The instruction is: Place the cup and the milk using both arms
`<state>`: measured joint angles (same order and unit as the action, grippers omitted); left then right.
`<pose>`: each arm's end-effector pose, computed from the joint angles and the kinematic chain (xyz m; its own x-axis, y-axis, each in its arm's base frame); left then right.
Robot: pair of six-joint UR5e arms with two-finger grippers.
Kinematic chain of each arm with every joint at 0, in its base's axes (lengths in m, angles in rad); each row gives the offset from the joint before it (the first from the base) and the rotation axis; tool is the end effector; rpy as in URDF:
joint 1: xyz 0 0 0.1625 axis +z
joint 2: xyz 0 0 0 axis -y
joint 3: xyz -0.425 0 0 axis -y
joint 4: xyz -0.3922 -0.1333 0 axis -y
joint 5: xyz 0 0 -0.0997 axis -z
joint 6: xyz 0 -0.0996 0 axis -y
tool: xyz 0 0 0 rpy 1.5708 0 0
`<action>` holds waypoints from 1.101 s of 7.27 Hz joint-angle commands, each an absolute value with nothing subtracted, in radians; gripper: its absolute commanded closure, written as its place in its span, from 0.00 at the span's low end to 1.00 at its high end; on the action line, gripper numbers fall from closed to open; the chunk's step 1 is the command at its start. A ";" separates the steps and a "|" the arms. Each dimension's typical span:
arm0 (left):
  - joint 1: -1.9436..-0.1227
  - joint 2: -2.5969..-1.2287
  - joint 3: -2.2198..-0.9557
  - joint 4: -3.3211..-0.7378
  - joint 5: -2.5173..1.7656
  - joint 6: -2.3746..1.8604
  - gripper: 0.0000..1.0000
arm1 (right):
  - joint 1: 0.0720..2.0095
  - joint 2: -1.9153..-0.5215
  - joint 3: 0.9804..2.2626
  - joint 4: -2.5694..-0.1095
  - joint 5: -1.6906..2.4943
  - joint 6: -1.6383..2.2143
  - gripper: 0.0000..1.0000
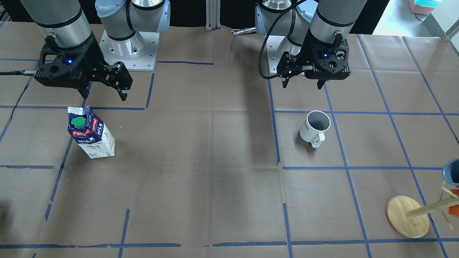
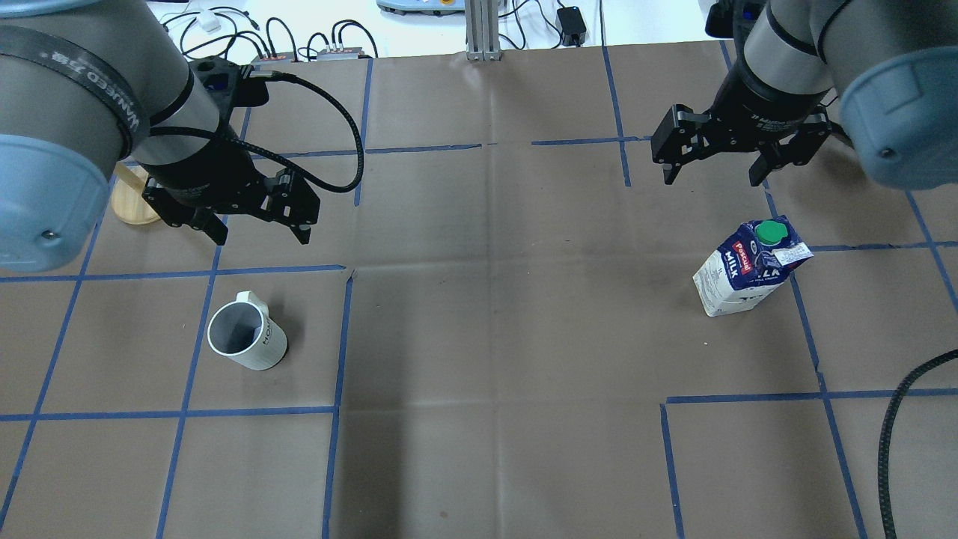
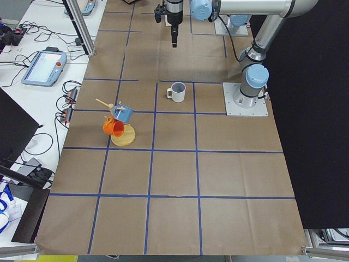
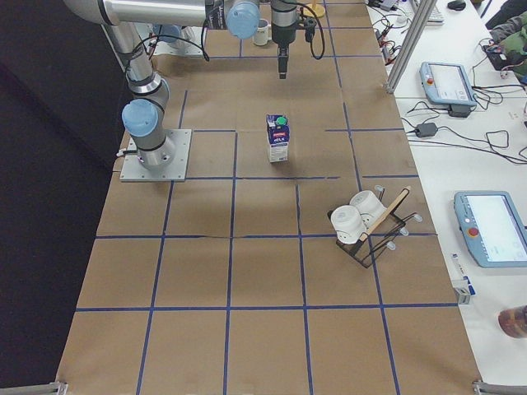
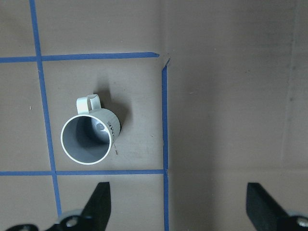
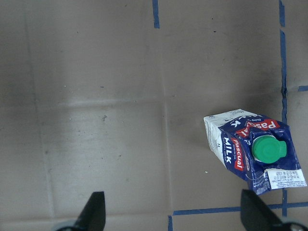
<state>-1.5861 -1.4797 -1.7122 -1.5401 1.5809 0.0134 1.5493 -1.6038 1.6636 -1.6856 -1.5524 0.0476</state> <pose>-0.1392 -0.4487 0.4645 -0.9995 0.0289 -0.0098 0.0287 0.9994 0.0197 0.1247 -0.4853 0.4699 -0.9975 0.0680 -0.0210 0.0690 0.9962 -0.0540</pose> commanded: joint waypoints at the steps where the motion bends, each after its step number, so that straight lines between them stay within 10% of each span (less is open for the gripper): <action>1: -1.586 -1.480 -1.718 -1.539 1.580 0.014 0.00 | 1.549 -1.603 1.664 -1.686 -1.552 0.048 0.00; 8: -1.586 -1.476 -1.763 -1.477 1.582 0.009 0.00 | 1.549 -1.601 1.666 -1.684 -1.552 0.046 0.00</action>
<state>-1.5861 -1.4830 -1.7533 -1.4793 1.5814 0.0116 1.5493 -1.6016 1.6649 -1.6849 -1.5524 0.0472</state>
